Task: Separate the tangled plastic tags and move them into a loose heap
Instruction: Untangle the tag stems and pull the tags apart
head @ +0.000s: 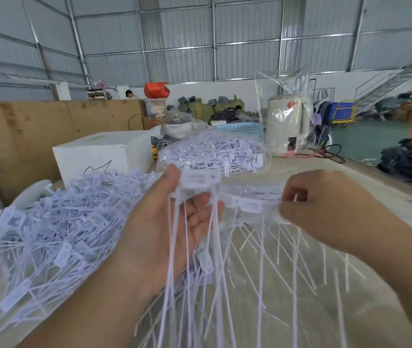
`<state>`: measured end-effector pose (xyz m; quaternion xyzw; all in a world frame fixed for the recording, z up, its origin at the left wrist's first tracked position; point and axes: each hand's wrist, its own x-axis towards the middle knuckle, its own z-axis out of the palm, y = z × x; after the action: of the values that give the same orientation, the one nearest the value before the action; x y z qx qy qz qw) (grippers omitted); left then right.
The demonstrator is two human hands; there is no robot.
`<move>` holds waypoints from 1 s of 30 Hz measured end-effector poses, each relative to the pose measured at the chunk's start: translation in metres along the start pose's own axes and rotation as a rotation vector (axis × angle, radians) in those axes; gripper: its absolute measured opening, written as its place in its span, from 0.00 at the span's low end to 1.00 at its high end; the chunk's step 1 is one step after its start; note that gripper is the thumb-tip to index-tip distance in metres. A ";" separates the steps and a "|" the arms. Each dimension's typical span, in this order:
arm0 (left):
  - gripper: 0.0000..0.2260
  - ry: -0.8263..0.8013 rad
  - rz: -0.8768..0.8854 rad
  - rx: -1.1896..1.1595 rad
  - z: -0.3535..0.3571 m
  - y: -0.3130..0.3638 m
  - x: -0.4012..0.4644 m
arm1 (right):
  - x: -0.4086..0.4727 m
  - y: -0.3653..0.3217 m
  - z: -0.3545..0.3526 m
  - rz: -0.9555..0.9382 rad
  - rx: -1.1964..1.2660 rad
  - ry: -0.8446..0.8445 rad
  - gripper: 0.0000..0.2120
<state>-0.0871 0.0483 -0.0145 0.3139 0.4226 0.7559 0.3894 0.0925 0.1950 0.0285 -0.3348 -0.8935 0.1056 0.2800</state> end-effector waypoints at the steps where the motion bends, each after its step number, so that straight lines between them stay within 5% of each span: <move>1: 0.23 0.035 0.019 0.055 0.005 -0.002 0.001 | 0.001 0.002 -0.004 0.041 -0.050 -0.048 0.08; 3: 0.14 0.062 0.051 0.229 0.015 -0.003 -0.001 | 0.000 0.006 -0.007 0.092 -0.127 -0.200 0.08; 6: 0.12 0.134 0.100 0.424 0.021 -0.001 0.001 | -0.002 0.008 -0.001 0.140 -0.207 -0.363 0.06; 11: 0.18 0.151 0.231 0.484 0.017 -0.004 -0.008 | 0.000 0.011 0.002 0.069 -0.470 -0.047 0.10; 14: 0.20 0.122 0.217 0.488 0.024 -0.010 -0.012 | -0.003 0.001 0.008 -0.110 0.124 0.082 0.13; 16: 0.22 0.054 0.208 0.556 0.026 -0.013 -0.013 | -0.010 -0.012 0.015 -0.135 0.675 -0.189 0.15; 17: 0.22 0.018 0.213 0.586 0.027 -0.014 -0.014 | -0.013 -0.016 0.022 -0.178 0.754 -0.316 0.17; 24: 0.31 -0.053 0.187 0.523 0.018 0.001 -0.015 | -0.008 -0.009 0.023 -0.287 0.806 -0.434 0.14; 28: 0.03 -0.022 0.172 0.478 0.018 0.011 -0.014 | -0.005 -0.004 0.016 -0.317 0.775 -0.529 0.21; 30: 0.04 -0.081 0.145 0.530 0.020 0.010 -0.017 | -0.008 -0.007 0.016 -0.325 0.744 -0.578 0.19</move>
<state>-0.0656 0.0386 0.0010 0.4644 0.5659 0.6317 0.2550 0.0847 0.1849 0.0144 -0.0258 -0.8768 0.4609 0.1343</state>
